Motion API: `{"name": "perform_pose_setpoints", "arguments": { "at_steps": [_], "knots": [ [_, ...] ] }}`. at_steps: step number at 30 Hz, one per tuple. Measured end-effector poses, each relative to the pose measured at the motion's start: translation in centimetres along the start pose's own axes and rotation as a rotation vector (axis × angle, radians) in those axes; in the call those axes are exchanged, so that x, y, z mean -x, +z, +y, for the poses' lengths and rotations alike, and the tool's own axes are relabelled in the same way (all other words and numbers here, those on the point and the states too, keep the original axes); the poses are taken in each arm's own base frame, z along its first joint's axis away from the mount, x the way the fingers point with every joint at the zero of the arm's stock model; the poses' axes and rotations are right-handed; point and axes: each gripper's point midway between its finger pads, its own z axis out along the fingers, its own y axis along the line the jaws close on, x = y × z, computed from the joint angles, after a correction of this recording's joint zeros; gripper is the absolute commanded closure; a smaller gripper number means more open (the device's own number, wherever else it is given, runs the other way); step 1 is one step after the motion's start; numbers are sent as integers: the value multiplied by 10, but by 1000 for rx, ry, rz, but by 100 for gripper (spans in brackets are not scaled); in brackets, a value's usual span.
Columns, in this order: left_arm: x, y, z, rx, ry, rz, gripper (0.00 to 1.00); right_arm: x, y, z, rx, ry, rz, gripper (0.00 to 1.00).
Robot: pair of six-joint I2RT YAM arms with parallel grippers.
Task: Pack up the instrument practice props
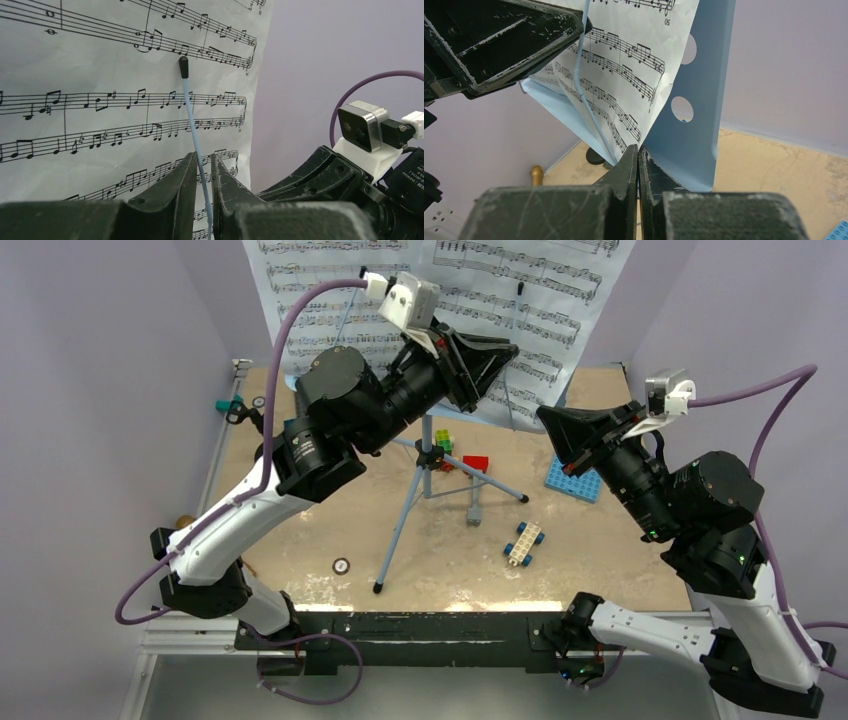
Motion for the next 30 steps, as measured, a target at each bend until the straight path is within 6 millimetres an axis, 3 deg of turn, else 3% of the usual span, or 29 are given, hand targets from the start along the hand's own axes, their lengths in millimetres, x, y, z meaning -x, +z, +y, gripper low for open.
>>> {"name": "perform_pose_setpoints", "arguments": {
  "at_steps": [7,16,21,30],
  "knots": [
    [-6,3,-1,-7,-2,11,100,-1,0,0,0,-1,3,100],
    [-5,3,-3,-20,-5,5,100,-1,0,-1,-2,-2,5,100],
    [-1,-6,-4,-34,-9,-16,100,-1,-3,-5,-21,-17,5,100],
    [8,-23,-4,-38,-11,-32,100,22,-25,-22,-74,-40,-59,100]
  ]
}}
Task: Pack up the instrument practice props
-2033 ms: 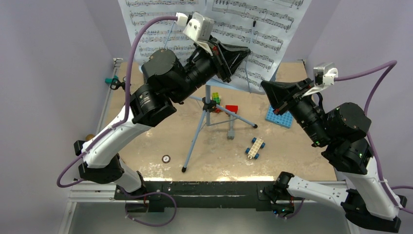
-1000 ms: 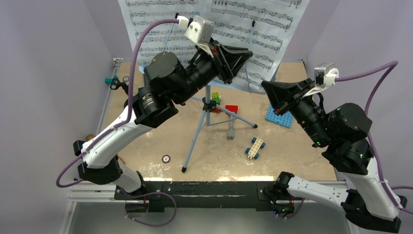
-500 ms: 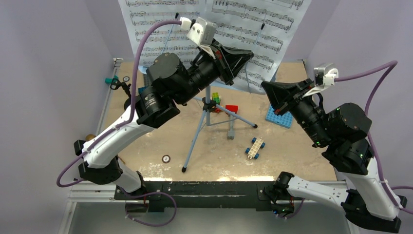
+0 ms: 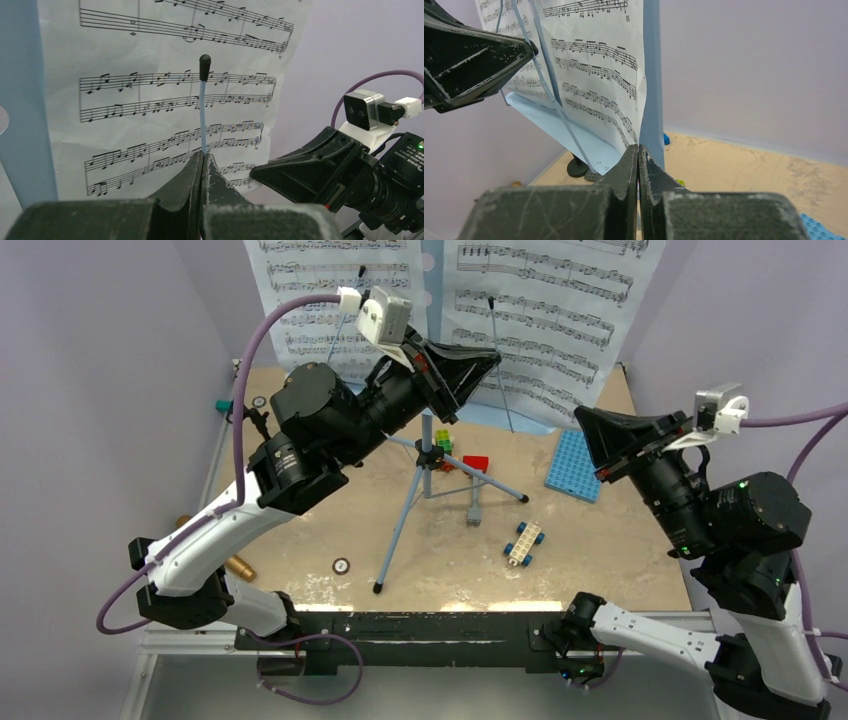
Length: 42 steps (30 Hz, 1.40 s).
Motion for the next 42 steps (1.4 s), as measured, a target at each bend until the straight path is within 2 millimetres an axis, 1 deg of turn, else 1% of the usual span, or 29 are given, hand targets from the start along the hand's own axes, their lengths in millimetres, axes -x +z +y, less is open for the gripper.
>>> {"name": "perform_pose_setpoints", "arguments": {
  "at_steps": [5,11,13,15,19,21,25,30,36,42],
  "knots": [
    [-1,-1,1,1,0,-6,100,11,-16,-13,-30,-8,-29,100],
    [2,-6,3,8,3,-20,100,20,-43,-32,-66,-10,-64,100],
    [2,-9,5,13,6,-25,100,19,-53,-38,-72,-8,-76,100],
    [3,-11,6,17,7,-29,100,12,-62,-42,-66,-10,-78,100],
    [4,-19,12,41,18,-36,100,-13,-81,-44,-9,-18,-79,100],
    [7,-22,14,52,26,-45,100,-19,-92,-44,23,-17,-88,100],
    [16,-24,17,69,29,-81,100,-16,-103,-42,59,-5,-112,100],
    [21,-24,19,82,31,-101,100,-20,-108,-39,91,-6,-98,100],
    [14,-24,23,96,32,-89,100,-24,-125,-36,148,2,-93,100],
    [9,-26,24,100,25,-79,100,-23,-152,-35,212,12,-101,100]
  ]
}}
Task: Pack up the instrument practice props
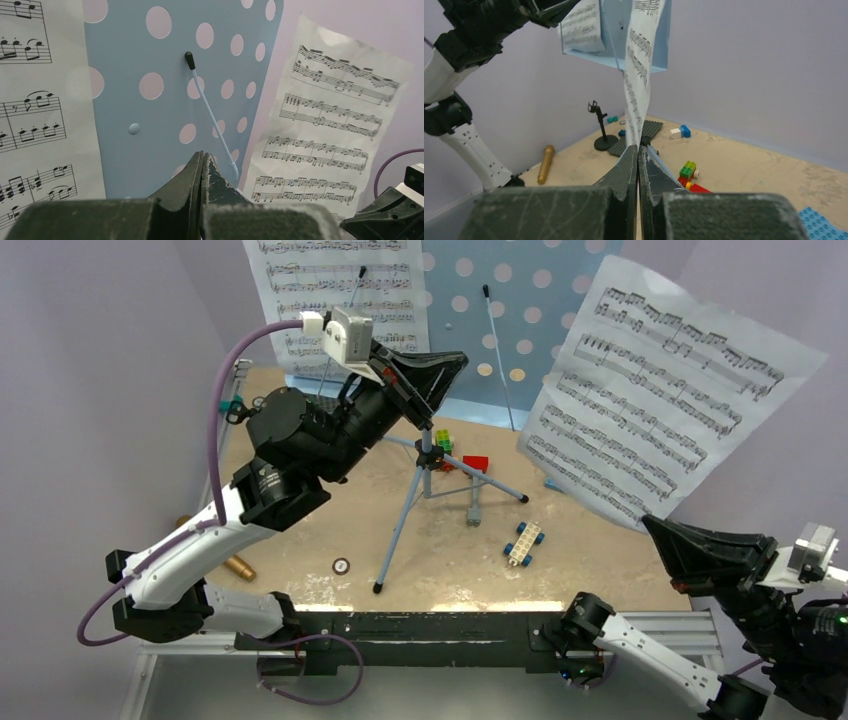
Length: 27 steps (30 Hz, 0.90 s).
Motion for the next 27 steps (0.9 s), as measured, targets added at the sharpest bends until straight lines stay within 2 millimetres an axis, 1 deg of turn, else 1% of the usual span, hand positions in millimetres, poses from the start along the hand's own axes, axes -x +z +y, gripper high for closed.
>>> {"name": "perform_pose_setpoints", "arguments": {
  "at_steps": [1,2,4,6,7,8,10,11,14,15,19,22,24,27],
  "knots": [
    [0,-1,0,0,0,1,100,0,-4,1,7,1,1,100],
    [-1,-3,1,1,-1,4,98,1,-8,2,20,2,3,100],
    [-1,-8,2,1,-2,5,80,-1,-15,4,41,2,12,100],
    [-1,-16,4,2,-8,9,60,-8,-19,5,49,1,34,100],
    [-1,-21,5,2,-12,10,52,-12,-20,4,49,1,45,100],
    [-1,-28,7,3,-19,13,46,-16,-20,4,47,4,53,100],
    [-2,-42,10,4,-28,18,37,-35,-20,3,44,7,84,100],
    [-4,-50,13,6,-30,27,34,-47,-20,2,42,7,103,100],
    [-8,-72,20,16,-44,45,29,-91,-20,-1,37,0,192,100],
    [-10,-81,23,21,-49,51,25,-100,-20,-1,37,0,214,100],
    [-19,-115,38,52,-82,62,23,-138,-16,1,42,14,306,100],
    [-27,-141,51,83,-119,57,23,-167,-12,-1,16,35,373,100],
    [-27,-156,58,102,-148,41,23,-178,-11,-5,-17,52,398,100],
    [-27,-167,64,122,-178,25,22,-181,-10,-14,-85,81,397,100]
  ]
}}
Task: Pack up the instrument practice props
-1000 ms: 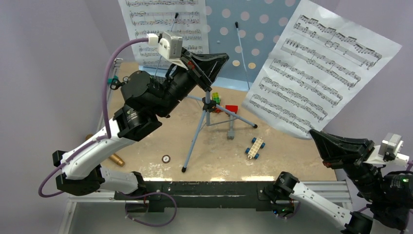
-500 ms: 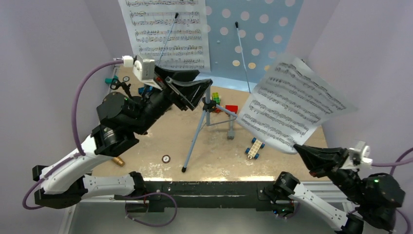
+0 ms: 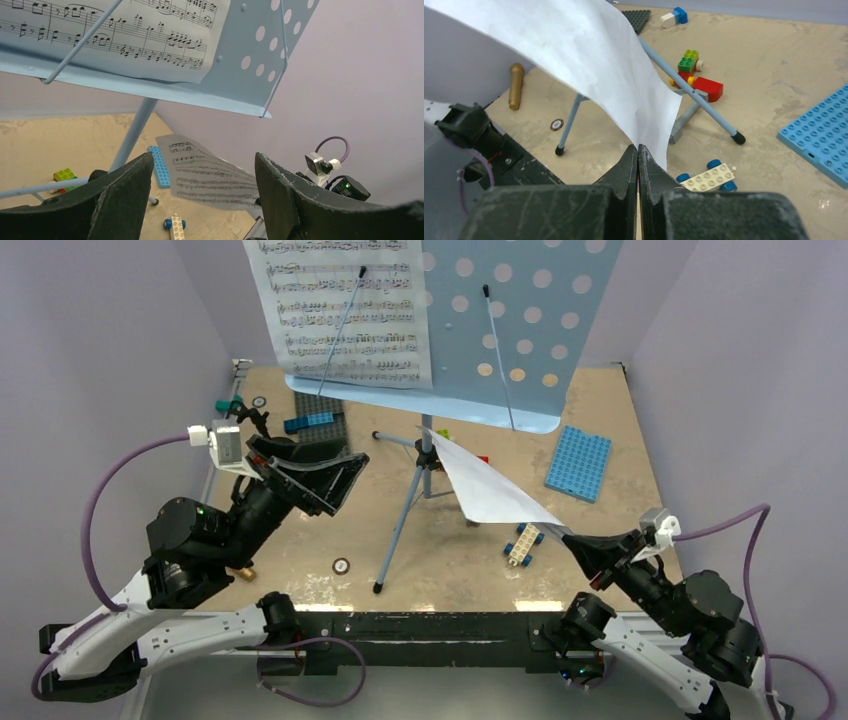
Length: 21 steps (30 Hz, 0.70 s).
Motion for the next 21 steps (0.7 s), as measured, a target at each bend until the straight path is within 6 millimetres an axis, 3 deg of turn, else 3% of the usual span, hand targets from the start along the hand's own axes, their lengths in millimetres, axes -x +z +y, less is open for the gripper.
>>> {"name": "perform_pose_setpoints", "arguments": {
  "at_steps": [4,13,21],
  "knots": [
    [-9,-2,7,27,-23,18,22,1,5,-13,-93,26,-1,100],
    [-28,-5,18,68,-39,69,23,-16,47,-55,-433,-60,170,100],
    [-31,-11,24,82,-50,70,23,15,80,-83,-657,-162,185,100]
  ]
}}
